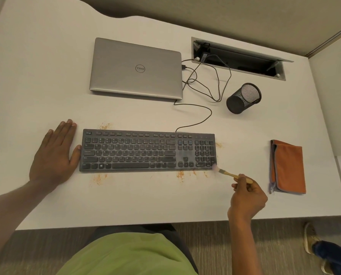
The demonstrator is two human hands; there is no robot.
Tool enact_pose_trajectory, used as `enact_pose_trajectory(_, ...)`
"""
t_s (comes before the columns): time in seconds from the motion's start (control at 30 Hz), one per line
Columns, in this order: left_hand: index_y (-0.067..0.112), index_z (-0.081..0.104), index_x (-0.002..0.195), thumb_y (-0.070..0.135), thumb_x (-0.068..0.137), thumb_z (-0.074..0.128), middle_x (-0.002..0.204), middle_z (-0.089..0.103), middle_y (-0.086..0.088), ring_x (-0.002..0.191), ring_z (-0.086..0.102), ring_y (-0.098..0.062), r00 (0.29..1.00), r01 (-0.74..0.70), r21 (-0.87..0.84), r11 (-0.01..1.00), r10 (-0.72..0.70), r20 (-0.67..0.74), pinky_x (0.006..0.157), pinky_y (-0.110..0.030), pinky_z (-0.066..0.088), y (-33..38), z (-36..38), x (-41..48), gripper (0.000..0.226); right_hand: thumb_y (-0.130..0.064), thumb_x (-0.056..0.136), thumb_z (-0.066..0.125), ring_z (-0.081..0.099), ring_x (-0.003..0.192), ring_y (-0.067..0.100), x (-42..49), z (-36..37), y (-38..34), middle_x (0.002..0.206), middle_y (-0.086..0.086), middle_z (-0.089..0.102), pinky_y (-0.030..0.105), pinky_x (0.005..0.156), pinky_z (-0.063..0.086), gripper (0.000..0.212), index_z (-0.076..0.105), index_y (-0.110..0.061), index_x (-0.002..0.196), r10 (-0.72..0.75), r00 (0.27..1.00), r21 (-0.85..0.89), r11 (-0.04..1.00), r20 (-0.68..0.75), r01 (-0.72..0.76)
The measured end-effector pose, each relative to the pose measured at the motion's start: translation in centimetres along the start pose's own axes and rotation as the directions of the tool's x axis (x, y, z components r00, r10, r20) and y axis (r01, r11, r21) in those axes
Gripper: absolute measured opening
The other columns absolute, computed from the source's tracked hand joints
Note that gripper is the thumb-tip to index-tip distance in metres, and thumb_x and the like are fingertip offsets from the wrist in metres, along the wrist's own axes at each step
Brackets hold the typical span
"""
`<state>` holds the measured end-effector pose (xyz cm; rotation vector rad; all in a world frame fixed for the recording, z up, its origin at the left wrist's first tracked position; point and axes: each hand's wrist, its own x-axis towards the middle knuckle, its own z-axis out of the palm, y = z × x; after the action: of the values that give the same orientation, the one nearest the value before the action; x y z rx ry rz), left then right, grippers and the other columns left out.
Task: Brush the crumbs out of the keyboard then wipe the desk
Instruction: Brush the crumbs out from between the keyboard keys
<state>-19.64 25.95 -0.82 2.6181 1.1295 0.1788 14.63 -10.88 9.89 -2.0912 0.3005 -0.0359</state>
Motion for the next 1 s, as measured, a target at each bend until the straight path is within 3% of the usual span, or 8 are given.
enact_pose_trajectory(0.13, 0.011, 0.019, 0.171, 0.046, 0.108, 0.024, 0.177, 0.019, -0.005, 0.165, 0.015, -0.021, 1.0, 0.001, 0.004, 1.0, -0.001, -0.001, 0.135, -0.044, 0.01, 0.1, 0.0, 0.0, 0.072, -0.023, 0.099, 0.069, 0.07, 0.07, 0.019, 0.0, -0.7, -0.6, 0.078, 0.008, 0.074, 0.039, 0.076, 0.061, 0.016, 0.079, -0.011, 0.1, -0.078, 0.997, 0.006, 0.997, -0.009, 0.079)
enact_pose_trajectory(0.23, 0.012, 0.019, 0.171, 0.046, 0.108, 0.024, 0.177, 0.019, -0.004, 0.165, 0.014, -0.02, 1.0, 0.003, 0.004, 1.0, -0.003, 0.001, 0.135, -0.042, 0.008, 0.1, -0.1, 0.0, 0.072, -0.028, 0.103, 0.065, 0.071, 0.077, 0.017, 0.3, 0.0, -2.0, 0.087, 0.006, 0.074, 0.032, 0.076, 0.058, 0.021, 0.076, -0.012, 0.109, -0.249, 0.96, 0.048, 0.968, 0.125, 0.245)
enact_pose_trajectory(0.4, 0.009, 0.021, 0.17, 0.045, 0.108, 0.025, 0.176, 0.022, -0.006, 0.165, 0.016, -0.022, 1.0, -0.001, 0.007, 1.0, 0.001, -0.01, 0.135, -0.044, 0.01, 0.1, 0.0, 0.0, 0.072, -0.008, 0.1, 0.065, 0.07, 0.091, 0.017, 1.1, 1.4, -3.8, 0.101, 0.0, 0.076, 0.024, 0.084, 0.054, 0.012, 0.075, -0.01, 0.107, -0.44, 0.741, 0.092, 0.882, 0.507, 0.462)
enact_pose_trajectory(0.53, 0.007, 0.023, 0.169, 0.044, 0.107, 0.025, 0.176, 0.023, -0.006, 0.164, 0.018, -0.024, 1.0, -0.006, 0.008, 1.0, 0.006, -0.019, 0.135, -0.044, 0.01, 0.1, 0.0, 0.0, 0.072, 0.001, 0.096, 0.067, 0.069, 0.099, 0.008, 1.4, 1.8, -3.8, 0.101, -0.001, 0.076, 0.016, 0.085, 0.052, 0.015, 0.077, -0.009, 0.102, -0.487, 0.576, 0.107, 0.816, 0.656, 0.568)
enact_pose_trajectory(0.6, 0.008, 0.023, 0.169, 0.045, 0.107, 0.026, 0.176, 0.023, -0.006, 0.165, 0.017, -0.023, 1.0, -0.003, 0.007, 1.0, 0.003, -0.019, 0.135, -0.042, 0.009, 0.2, 0.0, 0.0, 0.072, 0.003, 0.095, 0.068, 0.069, 0.096, 0.004, 1.9, 1.5, -3.5, 0.099, -0.005, 0.075, 0.013, 0.085, 0.05, 0.017, 0.077, -0.01, 0.101, -0.502, 0.568, 0.078, 0.79, 0.652, 0.608)
enact_pose_trajectory(0.77, 0.009, 0.021, 0.17, 0.045, 0.108, 0.026, 0.177, 0.021, -0.006, 0.165, 0.016, -0.022, 1.0, -0.002, 0.005, 1.0, 0.003, -0.015, 0.135, -0.043, 0.01, 0.2, 0.0, 0.0, 0.072, 0.002, 0.097, 0.066, 0.068, 0.093, 0.006, 3.8, 0.0, -2.5, 0.101, -0.007, 0.074, 0.021, 0.087, 0.055, 0.023, 0.074, -0.018, 0.104, -0.524, 0.637, -0.019, 0.764, 0.565, 0.645)
enact_pose_trajectory(0.87, 0.009, 0.021, 0.17, 0.045, 0.108, 0.026, 0.177, 0.021, -0.006, 0.165, 0.016, -0.021, 1.0, -0.002, 0.005, 1.0, 0.002, -0.017, 0.135, -0.045, 0.011, 0.1, 0.0, 0.0, 0.072, 0.0, 0.098, 0.065, 0.066, 0.091, 0.004, 3.7, -0.2, -3.0, 0.1, -0.004, 0.073, 0.018, 0.088, 0.054, 0.024, 0.072, -0.021, 0.106, -0.536, 0.667, -0.027, 0.769, 0.518, 0.639)
enact_pose_trajectory(1.0, 0.008, 0.022, 0.17, 0.045, 0.108, 0.026, 0.176, 0.023, -0.006, 0.165, 0.016, -0.022, 1.0, -0.006, 0.004, 1.0, 0.007, -0.018, 0.135, -0.045, 0.011, 0.1, 0.1, 0.0, 0.072, 0.002, 0.097, 0.065, 0.068, 0.089, 0.009, 2.8, 0.6, -4.1, 0.098, -0.004, 0.074, 0.015, 0.084, 0.052, 0.019, 0.075, -0.012, 0.103, -0.557, 0.625, 0.072, 0.775, 0.546, 0.628)
